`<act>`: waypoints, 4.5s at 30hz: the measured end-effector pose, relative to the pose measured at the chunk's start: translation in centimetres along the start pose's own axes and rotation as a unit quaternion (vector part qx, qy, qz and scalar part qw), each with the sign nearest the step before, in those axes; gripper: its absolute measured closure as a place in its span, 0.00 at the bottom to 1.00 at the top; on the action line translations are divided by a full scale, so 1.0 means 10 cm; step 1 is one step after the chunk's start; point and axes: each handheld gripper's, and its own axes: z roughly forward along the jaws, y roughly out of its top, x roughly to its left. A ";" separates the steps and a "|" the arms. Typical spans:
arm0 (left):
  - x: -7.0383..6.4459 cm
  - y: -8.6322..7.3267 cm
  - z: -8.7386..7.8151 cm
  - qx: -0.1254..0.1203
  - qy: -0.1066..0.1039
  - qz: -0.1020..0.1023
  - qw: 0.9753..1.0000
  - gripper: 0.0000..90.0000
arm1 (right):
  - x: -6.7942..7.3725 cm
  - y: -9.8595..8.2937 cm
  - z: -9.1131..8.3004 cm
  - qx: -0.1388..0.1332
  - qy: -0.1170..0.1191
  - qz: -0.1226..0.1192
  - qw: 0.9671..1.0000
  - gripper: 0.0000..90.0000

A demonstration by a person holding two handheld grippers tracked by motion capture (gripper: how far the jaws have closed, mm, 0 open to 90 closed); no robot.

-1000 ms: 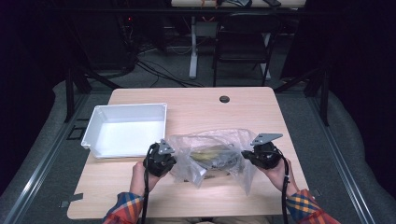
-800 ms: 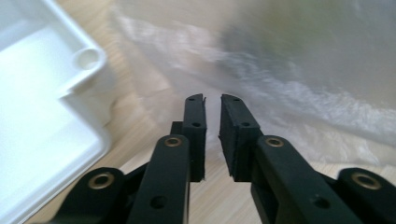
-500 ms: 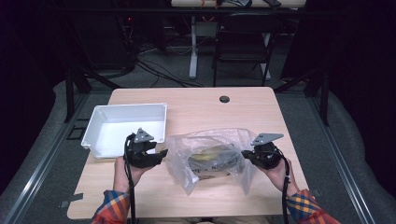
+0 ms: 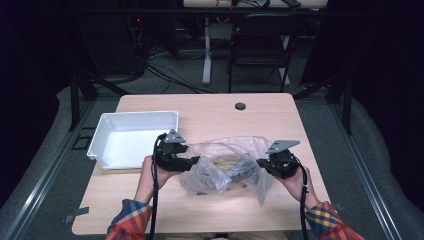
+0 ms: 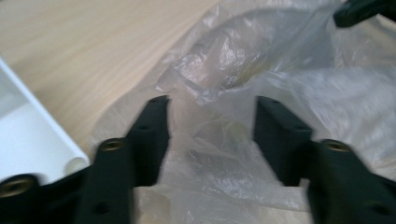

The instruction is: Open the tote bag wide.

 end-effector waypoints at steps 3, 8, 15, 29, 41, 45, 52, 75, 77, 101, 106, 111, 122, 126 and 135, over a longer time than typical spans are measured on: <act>0.04 -0.05 0.19 0.025 -0.005 -0.001 1.000 0.83 | -0.04 0.01 0.05 0.008 -0.003 0.002 1.000 1.00; 0.00 -0.13 0.46 0.068 0.017 0.013 0.997 1.00 | -0.15 -0.01 0.15 0.018 -0.012 0.013 1.000 1.00; -0.02 -0.18 0.59 0.095 0.032 0.025 0.995 1.00 | -0.27 -0.06 0.35 0.047 -0.021 0.023 0.998 1.00; 0.01 -0.28 0.76 0.118 0.042 0.024 0.992 1.00 | -0.36 -0.11 0.60 0.102 -0.050 0.004 0.994 0.90; 0.04 -0.27 0.68 0.091 0.023 0.003 0.996 1.00 | -0.34 0.05 -0.17 0.014 -0.005 0.028 0.999 0.52; 0.06 -0.27 0.66 0.093 0.021 -0.002 0.995 1.00 | -0.15 0.13 -0.30 -0.004 0.001 0.004 1.000 0.51; 0.07 -0.27 0.66 0.087 0.015 -0.012 0.996 1.00 | -0.08 0.14 -0.30 -0.014 0.021 -0.002 1.000 0.50; 0.09 -0.28 0.66 0.065 0.023 -0.019 0.997 0.98 | 0.25 -0.02 0.21 0.065 0.035 -0.064 0.995 0.99; 0.09 -0.28 0.65 0.064 0.027 -0.021 0.997 0.98 | 0.24 -0.03 0.20 0.065 0.040 -0.060 0.995 1.00; 0.28 -0.21 0.61 0.033 0.105 -0.051 0.993 1.00 | 0.36 -0.35 0.21 0.113 0.103 -0.060 0.986 1.00; 0.29 -0.17 0.69 0.040 0.133 -0.048 0.989 1.00 | 0.38 -0.41 0.21 0.132 0.115 -0.069 0.982 1.00; 0.29 -0.14 0.76 0.054 0.151 -0.048 0.986 1.00 | 0.41 -0.45 0.21 0.147 0.125 -0.074 0.979 1.00; 0.22 -0.09 0.87 0.077 0.168 -0.021 0.983 0.94 | 0.45 -0.50 0.24 0.175 0.146 -0.090 0.970 0.97; 0.14 -0.02 0.79 0.060 0.162 -0.003 0.985 0.87 | 0.42 -0.45 0.16 0.147 0.149 -0.081 0.975 0.86; 0.07 0.05 0.64 0.049 0.147 0.012 0.988 0.61 | 0.37 -0.34 -0.01 0.082 0.151 -0.070 0.983 0.61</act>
